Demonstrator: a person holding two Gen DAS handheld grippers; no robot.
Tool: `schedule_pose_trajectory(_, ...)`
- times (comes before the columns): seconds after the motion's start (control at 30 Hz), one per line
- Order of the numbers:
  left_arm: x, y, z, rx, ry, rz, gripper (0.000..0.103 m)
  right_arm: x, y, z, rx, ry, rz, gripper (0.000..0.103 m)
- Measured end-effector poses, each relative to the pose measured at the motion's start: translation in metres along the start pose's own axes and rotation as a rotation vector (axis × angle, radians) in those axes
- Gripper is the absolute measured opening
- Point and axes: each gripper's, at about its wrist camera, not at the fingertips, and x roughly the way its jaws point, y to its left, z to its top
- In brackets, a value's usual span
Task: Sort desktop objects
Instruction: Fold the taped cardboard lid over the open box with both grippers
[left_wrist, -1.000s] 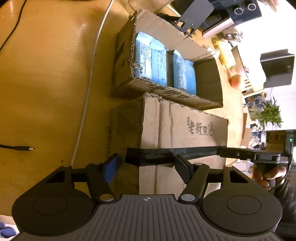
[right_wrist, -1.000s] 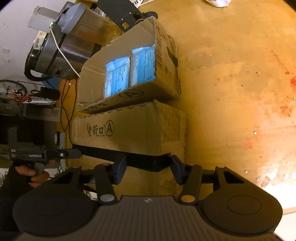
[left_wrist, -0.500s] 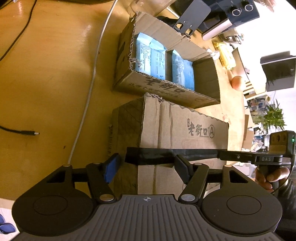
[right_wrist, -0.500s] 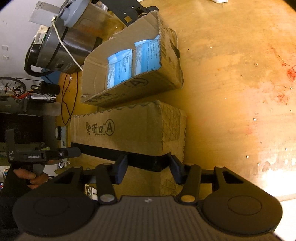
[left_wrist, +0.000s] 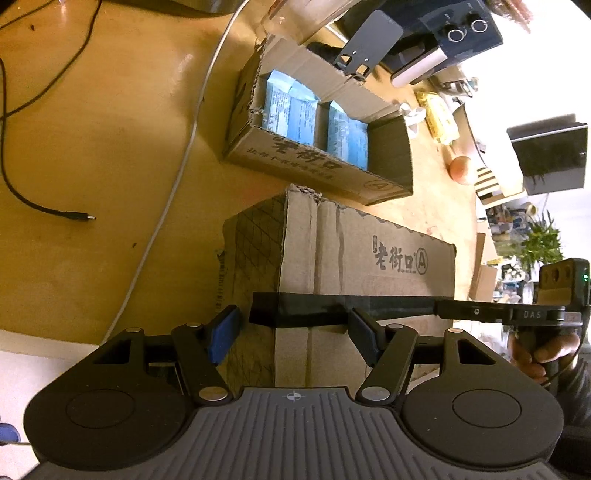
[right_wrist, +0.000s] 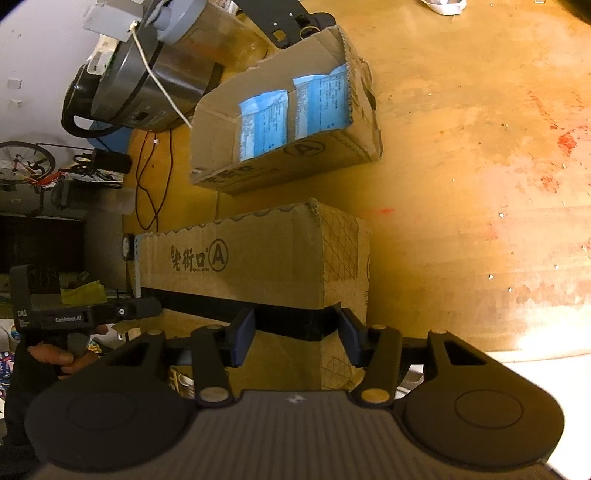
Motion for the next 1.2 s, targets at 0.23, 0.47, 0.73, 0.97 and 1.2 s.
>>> schedule_pose_trajectory(0.23, -0.019, -0.013, 0.006, 0.015, -0.019, 0.010, 0.064, -0.016, 0.014, 0.008, -0.018, -0.009, 0.000, 0.046)
schedule_pose_trajectory(0.47, -0.024, -0.021, 0.016, 0.008, -0.019, 0.020, 0.064, -0.024, 0.023, 0.017, -0.015, -0.011, -0.018, 0.046)
schedule_pose_trajectory(0.73, -0.024, -0.020, 0.027, 0.007, -0.021, 0.017, 0.064, -0.025, 0.026, 0.029, -0.013, -0.027, -0.023, 0.046)
schedule_pose_trajectory(0.97, -0.022, -0.020, 0.043, 0.025, -0.026, 0.018, 0.064, -0.023, 0.026, 0.043, 0.001, -0.030, -0.026, 0.046)
schedule_pose_trajectory(1.2, -0.023, -0.025, 0.059, 0.042, -0.032, 0.024, 0.064, -0.024, 0.027, 0.058, 0.007, -0.044, -0.032, 0.046)
